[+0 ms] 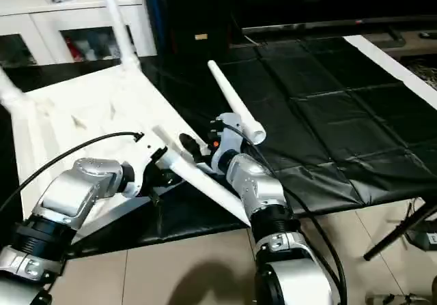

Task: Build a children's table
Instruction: Insert table leg to table base

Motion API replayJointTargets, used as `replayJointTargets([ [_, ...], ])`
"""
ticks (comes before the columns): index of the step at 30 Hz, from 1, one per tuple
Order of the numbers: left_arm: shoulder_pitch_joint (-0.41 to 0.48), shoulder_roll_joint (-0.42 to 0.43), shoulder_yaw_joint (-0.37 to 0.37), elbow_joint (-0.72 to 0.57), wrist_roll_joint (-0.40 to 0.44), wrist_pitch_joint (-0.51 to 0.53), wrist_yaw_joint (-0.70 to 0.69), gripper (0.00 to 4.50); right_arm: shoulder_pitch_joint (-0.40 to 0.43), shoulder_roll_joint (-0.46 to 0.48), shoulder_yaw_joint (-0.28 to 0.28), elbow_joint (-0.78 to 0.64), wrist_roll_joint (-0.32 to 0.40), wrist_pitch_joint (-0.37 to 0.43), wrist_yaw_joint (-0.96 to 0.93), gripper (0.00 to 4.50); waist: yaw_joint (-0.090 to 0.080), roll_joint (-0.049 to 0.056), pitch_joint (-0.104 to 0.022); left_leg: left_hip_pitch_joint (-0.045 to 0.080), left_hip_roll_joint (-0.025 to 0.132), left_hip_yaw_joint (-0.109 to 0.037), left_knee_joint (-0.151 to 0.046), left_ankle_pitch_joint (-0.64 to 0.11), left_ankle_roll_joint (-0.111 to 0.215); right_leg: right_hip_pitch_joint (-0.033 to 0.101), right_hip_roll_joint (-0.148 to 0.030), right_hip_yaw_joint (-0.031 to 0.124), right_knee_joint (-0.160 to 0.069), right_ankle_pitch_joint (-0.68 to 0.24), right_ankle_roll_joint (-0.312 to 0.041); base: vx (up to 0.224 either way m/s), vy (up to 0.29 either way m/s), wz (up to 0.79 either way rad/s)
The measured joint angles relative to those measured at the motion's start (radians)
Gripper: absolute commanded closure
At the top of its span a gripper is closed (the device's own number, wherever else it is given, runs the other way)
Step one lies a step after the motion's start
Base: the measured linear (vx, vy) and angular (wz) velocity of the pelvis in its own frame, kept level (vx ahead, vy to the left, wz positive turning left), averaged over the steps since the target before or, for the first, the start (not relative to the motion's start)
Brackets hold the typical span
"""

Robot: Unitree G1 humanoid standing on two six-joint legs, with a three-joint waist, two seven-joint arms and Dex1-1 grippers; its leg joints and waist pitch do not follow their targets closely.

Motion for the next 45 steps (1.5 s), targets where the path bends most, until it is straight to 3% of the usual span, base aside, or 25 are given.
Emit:
replayJointTargets([
  [8,-0.003,-0.003,0.027,0.000,-0.002,0.012,0.059,4.50,0.007,-0.045,0.059,-0.052,-0.038,0.020,0.073,0.03,-0.017,0.000,0.000,-0.003,0.000,-0.001,-0.001,0.000,0.000,-0.005,0.001,0.000,0.000,0.003,-0.004,0.000,0.000,0.00],
  [12,-0.004,-0.003,0.033,0.004,-0.003,0.011,0.065,4.50,0.007,-0.044,0.076,-0.119,-0.030,0.019,0.113,0.03,-0.019,0.000,0.000,-0.004,0.001,-0.001,-0.001,0.000,0.000,-0.005,0.002,0.000,-0.001,0.003,-0.004,0.000,0.000,0.00],
  [15,-0.005,-0.003,0.032,0.006,-0.006,0.011,0.066,4.50,0.020,-0.055,0.101,-0.220,0.012,0.080,0.181,0.03,-0.018,0.000,0.000,-0.004,0.001,-0.001,-0.001,0.000,0.000,-0.005,0.002,0.000,-0.002,0.003,-0.004,0.000,0.000,0.00],
  [19,-0.006,-0.002,0.032,0.011,-0.012,0.011,0.069,4.50,0.045,-0.108,0.169,-0.379,0.045,0.228,0.257,0.03,-0.018,0.000,0.000,-0.002,0.001,-0.002,-0.002,0.000,0.000,-0.002,0.003,0.000,-0.005,0.004,-0.004,0.000,0.000,0.00],
  [24,-0.010,0.001,0.032,0.016,-0.011,0.011,0.075,4.50,0.139,-0.165,0.330,-0.422,-0.077,0.344,0.254,0.03,-0.019,0.000,0.000,-0.002,0.002,-0.003,-0.004,0.000,0.000,-0.002,0.006,0.000,-0.010,0.006,-0.002,0.000,0.000,0.00],
  [27,-0.017,0.006,0.032,0.028,-0.011,0.010,0.082,4.50,0.146,-0.163,0.379,-0.425,-0.113,0.379,0.239,0.03,-0.020,0.000,0.000,-0.001,0.002,-0.007,-0.004,0.000,0.000,-0.001,0.009,0.001,-0.011,0.005,0.001,0.000,0.000,0.00],
  [35,-0.018,0.014,0.032,0.031,-0.013,0.007,0.082,4.50,0.151,-0.159,0.375,-0.415,-0.101,0.427,0.198,0.73,-0.019,0.000,0.000,-0.001,0.002,-0.007,-0.004,0.000,0.000,-0.001,0.010,0.002,-0.013,0.007,0.001,0.000,0.000,0.00],
  [45,-0.020,0.037,0.032,0.049,-0.019,-0.014,0.082,4.50,0.146,-0.114,0.262,-0.403,-0.054,0.457,0.136,1.40,-0.019,0.000,0.000,-0.001,0.002,-0.008,-0.004,0.000,-0.001,-0.002,0.011,0.002,-0.013,0.009,0.000,0.000,0.000,0.00],
])
